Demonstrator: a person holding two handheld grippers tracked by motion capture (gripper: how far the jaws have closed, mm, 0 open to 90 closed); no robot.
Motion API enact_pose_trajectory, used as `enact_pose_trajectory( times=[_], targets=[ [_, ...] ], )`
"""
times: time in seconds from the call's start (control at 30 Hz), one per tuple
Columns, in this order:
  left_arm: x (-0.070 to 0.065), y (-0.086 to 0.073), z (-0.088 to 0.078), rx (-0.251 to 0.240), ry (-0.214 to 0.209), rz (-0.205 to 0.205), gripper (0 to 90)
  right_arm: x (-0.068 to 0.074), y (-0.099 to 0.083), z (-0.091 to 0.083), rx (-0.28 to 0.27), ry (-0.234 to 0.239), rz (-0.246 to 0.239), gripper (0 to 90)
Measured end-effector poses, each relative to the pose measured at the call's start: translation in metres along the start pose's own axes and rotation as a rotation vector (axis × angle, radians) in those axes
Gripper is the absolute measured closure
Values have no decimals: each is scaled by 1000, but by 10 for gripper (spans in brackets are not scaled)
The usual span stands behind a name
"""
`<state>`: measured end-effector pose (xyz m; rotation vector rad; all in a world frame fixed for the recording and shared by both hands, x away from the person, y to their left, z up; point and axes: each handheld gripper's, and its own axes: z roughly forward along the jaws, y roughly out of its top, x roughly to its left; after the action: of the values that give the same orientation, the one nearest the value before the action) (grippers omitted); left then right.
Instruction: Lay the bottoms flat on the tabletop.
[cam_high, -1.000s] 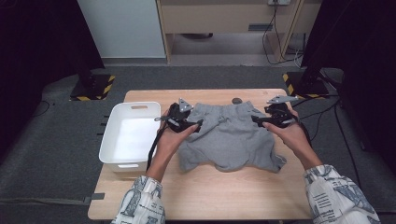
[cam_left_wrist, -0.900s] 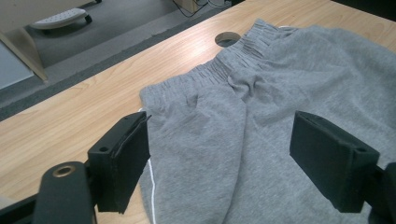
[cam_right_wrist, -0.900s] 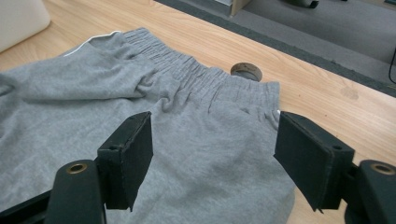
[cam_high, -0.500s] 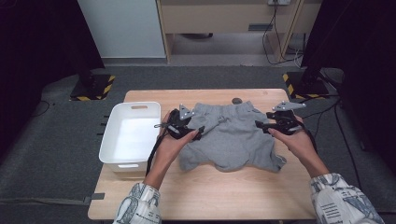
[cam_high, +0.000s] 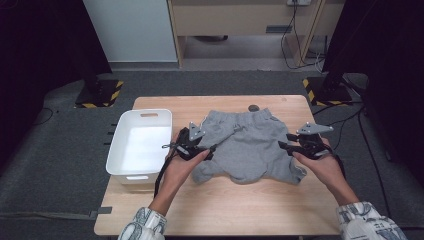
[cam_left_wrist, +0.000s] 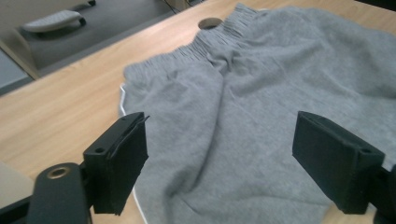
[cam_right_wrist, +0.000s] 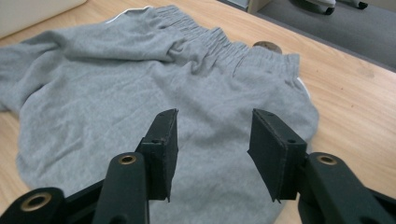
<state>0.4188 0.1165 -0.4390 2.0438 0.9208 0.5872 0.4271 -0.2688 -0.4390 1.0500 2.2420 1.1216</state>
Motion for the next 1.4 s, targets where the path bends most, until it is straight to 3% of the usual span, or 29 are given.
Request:
enact_pose_trajectory(
  times=[0.23, 0.43, 0.63, 0.77, 0.93, 1.27, 1.4],
  targets=[
    [-9, -21, -3, 8, 4, 6, 243, 10, -18, -6, 19, 8, -29, 589],
    [-13, -43, -3, 31, 11, -17, 286, 11, -33, -14, 14, -1, -20, 647],
    [-23, -56, -7, 35, 9, -10, 318, 7, -53, -25, 29, -18, -4, 711],
    [-27, -65, -13, 33, 25, -14, 323, 6, -66, -34, 46, -62, -1, 704],
    [-28, -77, -18, 40, 29, -23, 320, 6, -79, -40, 32, -84, 22, 687],
    [-41, -96, -26, 100, 43, 28, 339, 4, -99, -47, 23, -128, 56, 696],
    [-44, -102, -28, 115, 48, 28, 339, 5, -107, -46, 36, -133, 73, 698]
  ],
)
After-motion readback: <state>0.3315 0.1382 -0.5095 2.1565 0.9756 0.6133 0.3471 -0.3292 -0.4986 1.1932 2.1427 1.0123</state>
